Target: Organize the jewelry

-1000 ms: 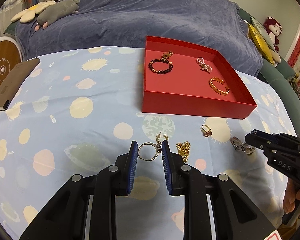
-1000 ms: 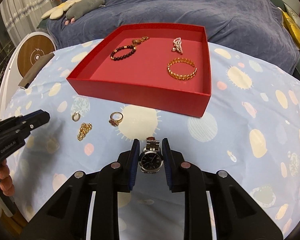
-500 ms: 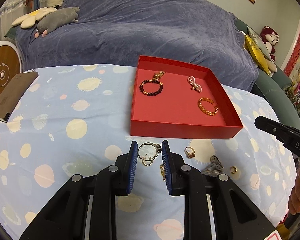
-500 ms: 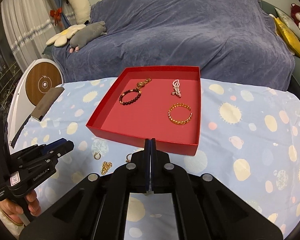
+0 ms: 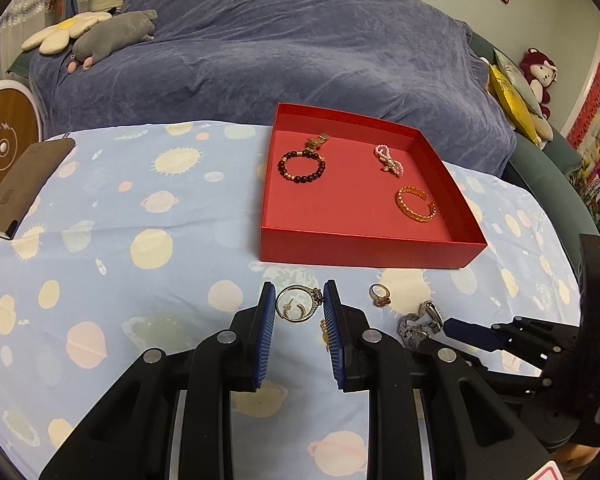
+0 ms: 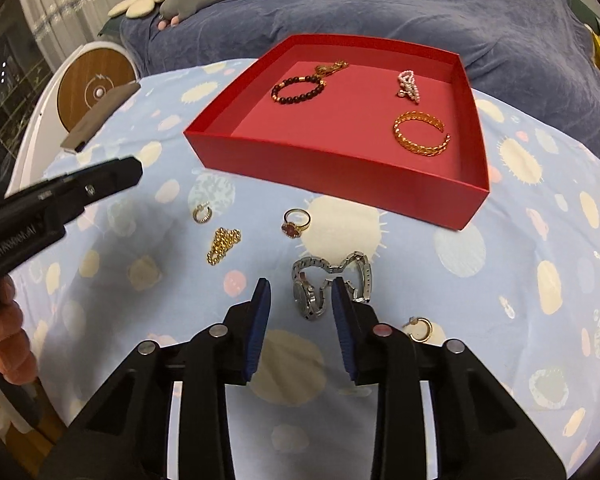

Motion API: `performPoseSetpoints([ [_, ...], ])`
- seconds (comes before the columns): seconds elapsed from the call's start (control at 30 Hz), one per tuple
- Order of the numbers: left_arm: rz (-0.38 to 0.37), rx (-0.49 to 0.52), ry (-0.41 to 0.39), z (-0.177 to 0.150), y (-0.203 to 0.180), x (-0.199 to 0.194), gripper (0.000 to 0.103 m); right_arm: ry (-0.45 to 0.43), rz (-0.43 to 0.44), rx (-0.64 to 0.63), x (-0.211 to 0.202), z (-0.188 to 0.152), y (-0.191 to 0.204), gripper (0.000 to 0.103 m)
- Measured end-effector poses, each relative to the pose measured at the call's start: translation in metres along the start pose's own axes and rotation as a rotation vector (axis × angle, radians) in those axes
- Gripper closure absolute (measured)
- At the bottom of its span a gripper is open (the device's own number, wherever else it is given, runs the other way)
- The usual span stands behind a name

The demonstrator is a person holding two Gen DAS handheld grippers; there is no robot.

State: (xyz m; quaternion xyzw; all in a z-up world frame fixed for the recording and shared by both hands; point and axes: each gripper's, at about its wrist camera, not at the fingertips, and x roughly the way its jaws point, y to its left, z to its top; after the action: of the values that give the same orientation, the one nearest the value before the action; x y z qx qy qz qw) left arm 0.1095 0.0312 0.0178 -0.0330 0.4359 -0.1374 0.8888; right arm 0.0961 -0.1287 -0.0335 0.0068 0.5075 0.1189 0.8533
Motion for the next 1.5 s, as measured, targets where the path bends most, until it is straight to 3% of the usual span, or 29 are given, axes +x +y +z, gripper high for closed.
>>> performPoseSetpoints([
  [0.23,0.002,-0.012,0.022,-0.004,0.007,0.005,0.082,0.023,0.006,-0.006,0.021,0.000,-0.003,0.094],
  [0.37,-0.001,-0.012,0.022,-0.005,0.007,0.005,0.082,0.005,0.016,-0.005,0.016,0.001,-0.001,0.095],
  [0.6,-0.017,-0.019,0.018,0.003,0.003,0.002,0.082,-0.115,0.062,0.068,-0.033,0.025,-0.013,0.095],
  [0.77,-0.055,-0.025,0.022,0.034,-0.012,0.000,0.082,-0.213,0.104,0.107,-0.077,0.066,-0.026,0.095],
  [0.87,-0.050,0.043,0.006,0.060,-0.027,0.003,0.082,-0.248,0.119,0.122,-0.085,0.094,-0.032,0.095],
  [1.1,-0.003,0.091,0.000,0.105,-0.034,0.055,0.082,-0.242,0.109,0.168,-0.048,0.141,-0.053,0.095],
  [1.43,0.004,0.122,0.094,0.109,-0.030,0.128,0.079,-0.152,0.096,0.190,0.031,0.149,-0.067,0.095],
  [1.5,0.020,0.126,0.101,0.107,-0.029,0.134,0.063,-0.146,0.078,0.193,0.040,0.148,-0.070,0.093],
])
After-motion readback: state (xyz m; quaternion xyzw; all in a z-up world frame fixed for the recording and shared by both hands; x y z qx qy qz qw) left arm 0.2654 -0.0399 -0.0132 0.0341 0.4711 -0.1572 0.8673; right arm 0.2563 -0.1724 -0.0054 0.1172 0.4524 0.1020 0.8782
